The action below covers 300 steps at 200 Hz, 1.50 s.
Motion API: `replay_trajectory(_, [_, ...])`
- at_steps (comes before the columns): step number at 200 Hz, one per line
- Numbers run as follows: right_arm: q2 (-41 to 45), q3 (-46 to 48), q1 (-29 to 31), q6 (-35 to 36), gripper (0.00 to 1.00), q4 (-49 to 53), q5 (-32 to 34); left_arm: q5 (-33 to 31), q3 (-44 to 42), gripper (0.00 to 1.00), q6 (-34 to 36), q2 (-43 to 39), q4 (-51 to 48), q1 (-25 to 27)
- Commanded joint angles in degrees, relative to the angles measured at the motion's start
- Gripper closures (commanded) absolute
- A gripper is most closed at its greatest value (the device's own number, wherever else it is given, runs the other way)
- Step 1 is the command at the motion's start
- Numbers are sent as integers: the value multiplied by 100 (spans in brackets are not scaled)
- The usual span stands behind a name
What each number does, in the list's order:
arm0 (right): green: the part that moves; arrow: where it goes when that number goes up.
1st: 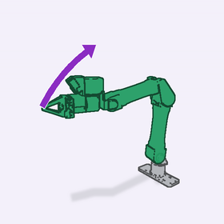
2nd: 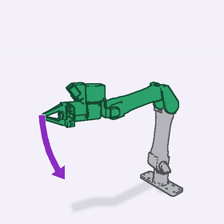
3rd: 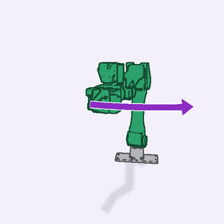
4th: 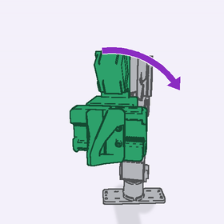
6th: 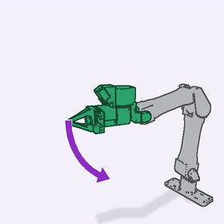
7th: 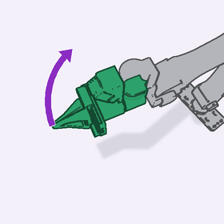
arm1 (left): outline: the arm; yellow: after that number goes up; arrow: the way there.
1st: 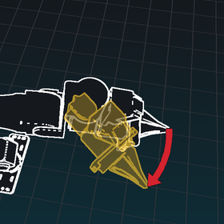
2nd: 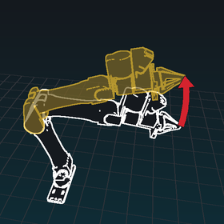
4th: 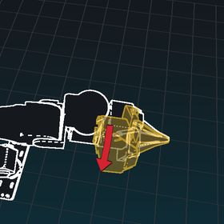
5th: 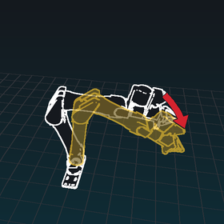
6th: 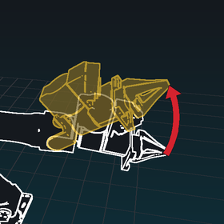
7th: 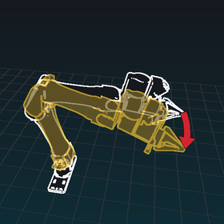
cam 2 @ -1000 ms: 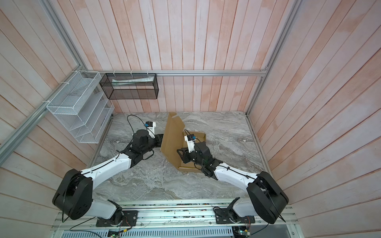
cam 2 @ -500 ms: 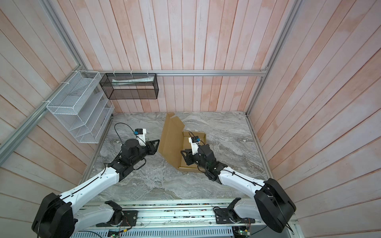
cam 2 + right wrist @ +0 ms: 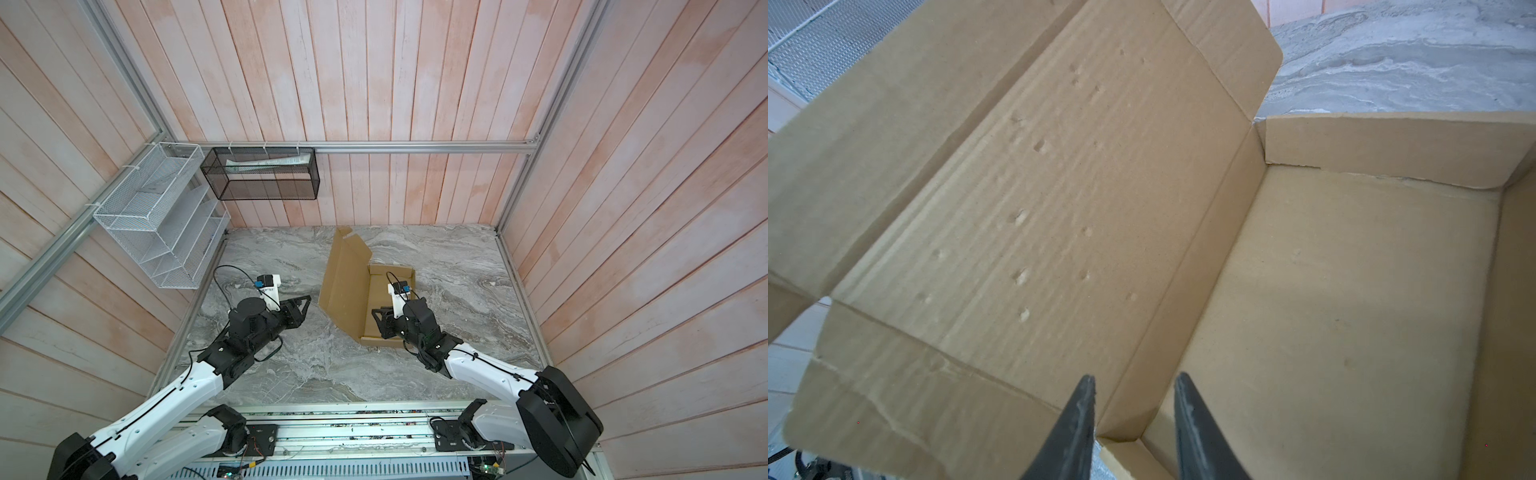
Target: Fold the paper box
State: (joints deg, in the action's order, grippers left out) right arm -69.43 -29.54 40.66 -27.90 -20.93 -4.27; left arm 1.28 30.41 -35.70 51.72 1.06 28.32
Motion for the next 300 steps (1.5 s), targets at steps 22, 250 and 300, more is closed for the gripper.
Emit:
replay_trajectory(22, [131,29,-41,-110,66,186,229,-241,-233,56,-340,-732,-808,493])
replay_trajectory(250, [1028,179,-338,-93,66,582,333,-2261,-103,37,-927,-431,-877,3286])
replay_trajectory(300, [1063,221,-404,-58,66,615,262,-2167,32,36,-756,130,-193,3286])
